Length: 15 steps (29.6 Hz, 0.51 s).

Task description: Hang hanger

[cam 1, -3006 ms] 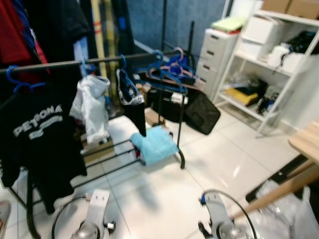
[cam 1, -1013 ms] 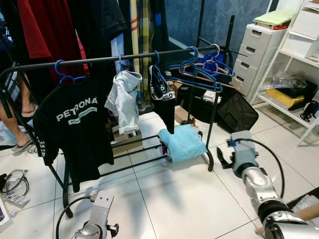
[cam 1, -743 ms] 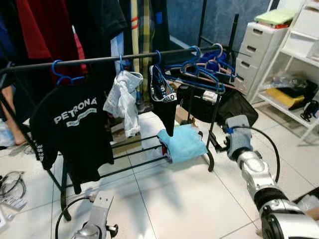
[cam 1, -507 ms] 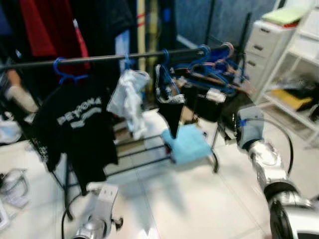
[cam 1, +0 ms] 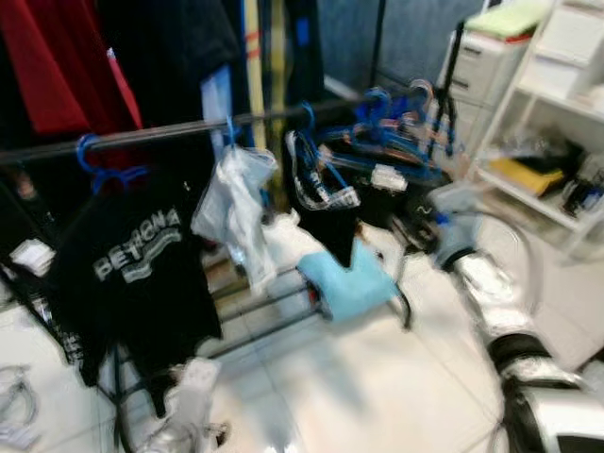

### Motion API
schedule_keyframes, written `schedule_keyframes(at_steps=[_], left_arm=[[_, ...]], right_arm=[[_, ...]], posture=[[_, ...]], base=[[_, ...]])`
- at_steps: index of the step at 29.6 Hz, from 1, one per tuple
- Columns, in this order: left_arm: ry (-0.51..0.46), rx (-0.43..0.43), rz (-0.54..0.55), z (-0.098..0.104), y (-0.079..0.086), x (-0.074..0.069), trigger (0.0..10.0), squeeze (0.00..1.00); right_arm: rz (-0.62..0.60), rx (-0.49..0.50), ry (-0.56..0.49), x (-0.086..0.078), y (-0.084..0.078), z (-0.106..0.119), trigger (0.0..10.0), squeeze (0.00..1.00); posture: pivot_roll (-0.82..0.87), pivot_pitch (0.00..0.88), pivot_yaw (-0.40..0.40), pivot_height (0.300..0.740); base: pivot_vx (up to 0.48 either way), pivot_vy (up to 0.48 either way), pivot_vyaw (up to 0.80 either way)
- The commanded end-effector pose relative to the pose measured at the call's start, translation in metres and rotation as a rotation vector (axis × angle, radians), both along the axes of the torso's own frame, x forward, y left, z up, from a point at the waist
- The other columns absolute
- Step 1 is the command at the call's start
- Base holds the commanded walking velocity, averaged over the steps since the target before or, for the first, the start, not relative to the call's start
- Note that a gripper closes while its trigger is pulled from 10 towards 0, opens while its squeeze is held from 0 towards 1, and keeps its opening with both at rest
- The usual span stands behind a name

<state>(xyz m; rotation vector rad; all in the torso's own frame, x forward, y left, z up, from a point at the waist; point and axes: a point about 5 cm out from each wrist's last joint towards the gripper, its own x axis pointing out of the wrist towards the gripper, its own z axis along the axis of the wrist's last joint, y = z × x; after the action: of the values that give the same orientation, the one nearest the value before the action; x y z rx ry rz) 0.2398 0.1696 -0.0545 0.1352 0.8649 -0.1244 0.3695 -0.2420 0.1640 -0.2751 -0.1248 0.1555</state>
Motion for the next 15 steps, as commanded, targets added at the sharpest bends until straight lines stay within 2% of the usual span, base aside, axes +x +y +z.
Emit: schedule_keyframes(at_steps=[1,15], left_arm=[[0.035,0.02,0.008,-0.0052,0.0087,-0.0089,10.0,0.0],[0.035,0.018,0.006,-0.005,0.0087,-0.0086,10.0,0.0]], right_arm=[[0.047,0.015,-0.021,0.0056,0.0147,0.007,10.0,0.0],[0.066,0.016,-0.041,0.0075,0.0187,0.0136,10.0,0.0]], posture=[[-0.08,0.0,0.017,0.74],[-0.07,0.0,0.017,0.74]], base=[[0.289,0.0,0.0],[0.288,0.0,0.0]])
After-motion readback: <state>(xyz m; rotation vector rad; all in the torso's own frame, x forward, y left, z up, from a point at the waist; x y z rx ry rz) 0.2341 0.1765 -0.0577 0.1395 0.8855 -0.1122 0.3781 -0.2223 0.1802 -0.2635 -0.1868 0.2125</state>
